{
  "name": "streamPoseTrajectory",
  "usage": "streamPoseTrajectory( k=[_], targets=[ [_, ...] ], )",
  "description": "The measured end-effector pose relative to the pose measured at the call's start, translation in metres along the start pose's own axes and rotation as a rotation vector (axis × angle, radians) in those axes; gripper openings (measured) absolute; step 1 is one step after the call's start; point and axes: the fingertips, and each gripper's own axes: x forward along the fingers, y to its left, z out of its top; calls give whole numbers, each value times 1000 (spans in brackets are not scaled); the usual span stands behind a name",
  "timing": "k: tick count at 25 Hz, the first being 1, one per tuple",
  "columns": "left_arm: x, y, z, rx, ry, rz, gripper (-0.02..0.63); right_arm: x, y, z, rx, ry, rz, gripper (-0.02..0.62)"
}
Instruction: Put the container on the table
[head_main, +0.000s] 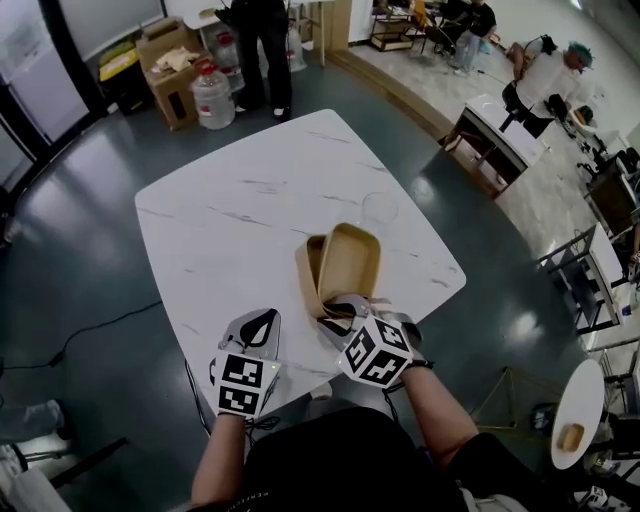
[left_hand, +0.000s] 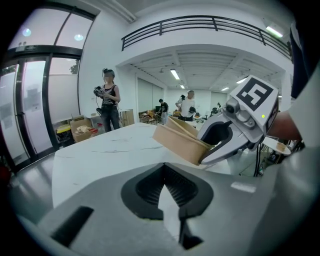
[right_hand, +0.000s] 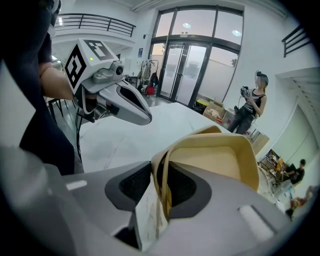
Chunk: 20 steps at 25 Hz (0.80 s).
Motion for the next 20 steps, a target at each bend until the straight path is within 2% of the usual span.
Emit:
streamPoseTrajectory(
  k=[10, 20],
  targets=[
    [-11, 39, -5, -42, 15, 120, -6, 35, -4, 26, -116, -23, 91, 104],
    [-19, 53, -16, -80, 38, 188, -6, 62, -16, 41, -167, -33, 142, 106]
  ],
)
